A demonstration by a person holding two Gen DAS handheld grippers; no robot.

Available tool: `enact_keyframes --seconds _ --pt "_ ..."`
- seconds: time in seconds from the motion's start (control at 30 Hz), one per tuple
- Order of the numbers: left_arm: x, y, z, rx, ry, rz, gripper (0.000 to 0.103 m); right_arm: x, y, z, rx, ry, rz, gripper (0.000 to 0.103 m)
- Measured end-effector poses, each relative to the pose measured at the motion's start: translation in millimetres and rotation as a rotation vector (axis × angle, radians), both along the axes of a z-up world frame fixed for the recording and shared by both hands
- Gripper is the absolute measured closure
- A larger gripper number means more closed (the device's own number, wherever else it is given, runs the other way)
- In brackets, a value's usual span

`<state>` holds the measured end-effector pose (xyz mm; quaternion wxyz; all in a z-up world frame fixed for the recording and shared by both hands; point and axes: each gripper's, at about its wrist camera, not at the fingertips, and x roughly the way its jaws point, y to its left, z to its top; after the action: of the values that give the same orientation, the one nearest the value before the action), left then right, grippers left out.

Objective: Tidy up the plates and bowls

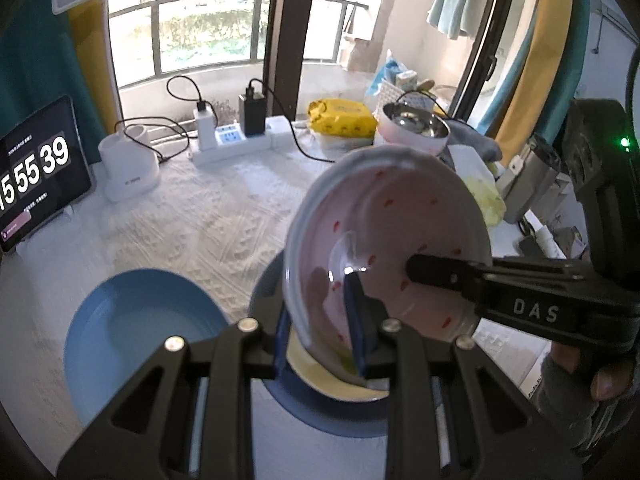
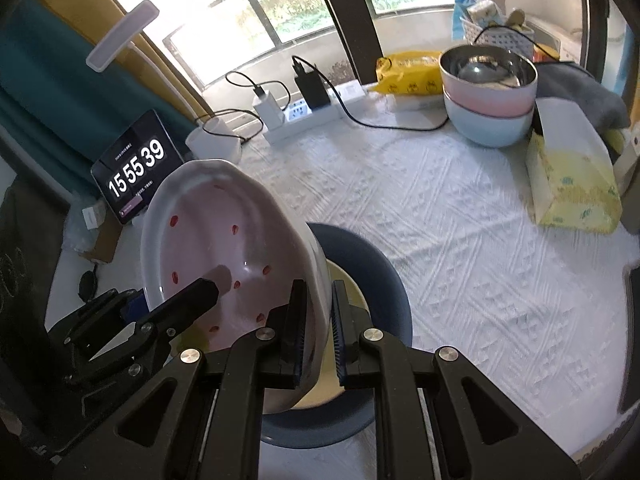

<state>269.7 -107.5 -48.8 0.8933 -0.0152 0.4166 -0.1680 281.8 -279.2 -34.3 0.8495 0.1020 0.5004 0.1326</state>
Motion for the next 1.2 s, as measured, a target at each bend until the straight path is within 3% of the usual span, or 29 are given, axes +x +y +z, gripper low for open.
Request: enact_keyframes --seconds 0.2,0.73,1.0,1.2 --pt "-2 0 -10 0.000 0.024 0.001 0.078 -3 1 -11 -0.012 0.024 0.012 0.090" --pt "-7 -5 -33 0.043 0.059 -0.004 0.078 -16 17 -31 -0.159 0.012 0.075 0.085" --pt "-11 -4 -35 0.099 0.027 0.007 0.076 -21 35 -35 -0.281 -0.033 0.154 0.080" --pt "-11 0 -40 0.088 0.040 0.004 0.076 -31 50 -36 -0.410 -0.081 0.228 0.077"
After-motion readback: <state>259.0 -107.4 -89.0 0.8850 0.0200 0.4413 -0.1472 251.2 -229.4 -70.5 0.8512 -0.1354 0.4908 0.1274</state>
